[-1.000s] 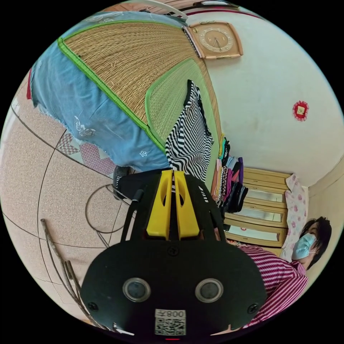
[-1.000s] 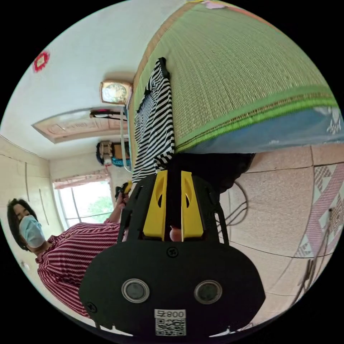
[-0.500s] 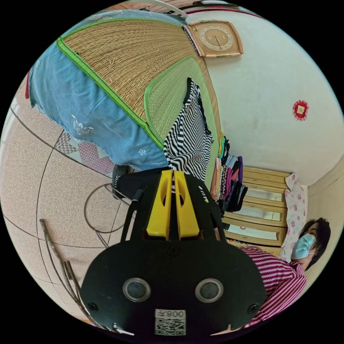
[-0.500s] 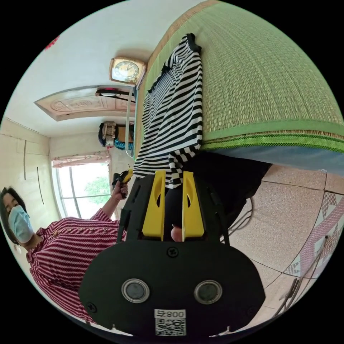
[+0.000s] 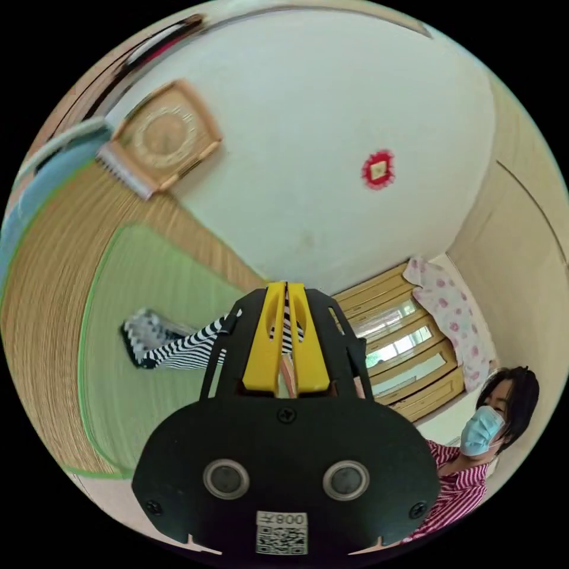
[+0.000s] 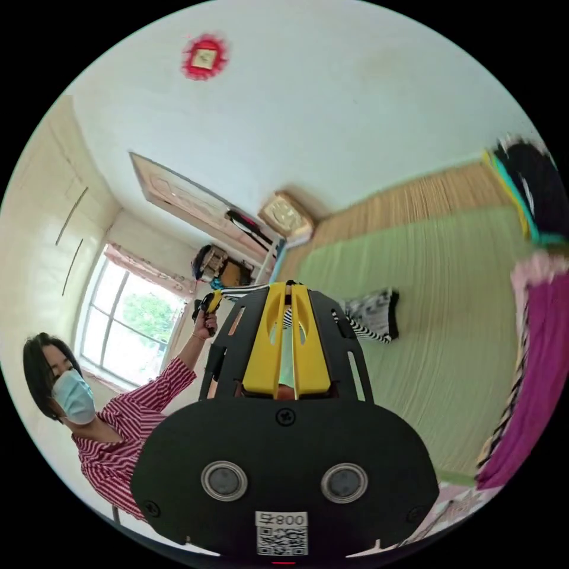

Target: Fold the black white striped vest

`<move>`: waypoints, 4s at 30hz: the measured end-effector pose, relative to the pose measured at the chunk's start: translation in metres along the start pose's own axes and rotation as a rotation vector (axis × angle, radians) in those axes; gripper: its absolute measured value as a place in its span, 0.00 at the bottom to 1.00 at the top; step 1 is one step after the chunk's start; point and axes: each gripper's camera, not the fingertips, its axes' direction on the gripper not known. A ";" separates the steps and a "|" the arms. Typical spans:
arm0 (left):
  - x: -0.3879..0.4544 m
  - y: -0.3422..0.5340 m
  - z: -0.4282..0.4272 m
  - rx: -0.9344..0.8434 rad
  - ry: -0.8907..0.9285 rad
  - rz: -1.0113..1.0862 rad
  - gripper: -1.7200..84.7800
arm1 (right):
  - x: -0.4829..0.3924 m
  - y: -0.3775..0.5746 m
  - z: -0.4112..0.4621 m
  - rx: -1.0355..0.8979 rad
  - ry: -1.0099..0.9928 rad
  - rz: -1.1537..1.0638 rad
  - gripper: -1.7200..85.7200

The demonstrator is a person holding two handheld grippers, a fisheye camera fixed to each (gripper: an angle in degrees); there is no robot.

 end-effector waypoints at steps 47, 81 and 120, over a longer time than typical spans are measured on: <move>-0.173 0.206 -0.007 -0.310 -0.194 -0.461 0.03 | 0.286 0.474 0.033 -0.200 -0.108 0.640 0.03; -0.182 0.126 -0.008 -0.248 -0.215 -0.496 0.02 | 0.322 0.669 0.019 -0.036 -0.189 0.735 0.02; -0.122 -0.108 0.315 -0.394 -0.627 0.042 0.02 | 0.289 0.375 0.484 -0.333 0.643 -0.029 0.02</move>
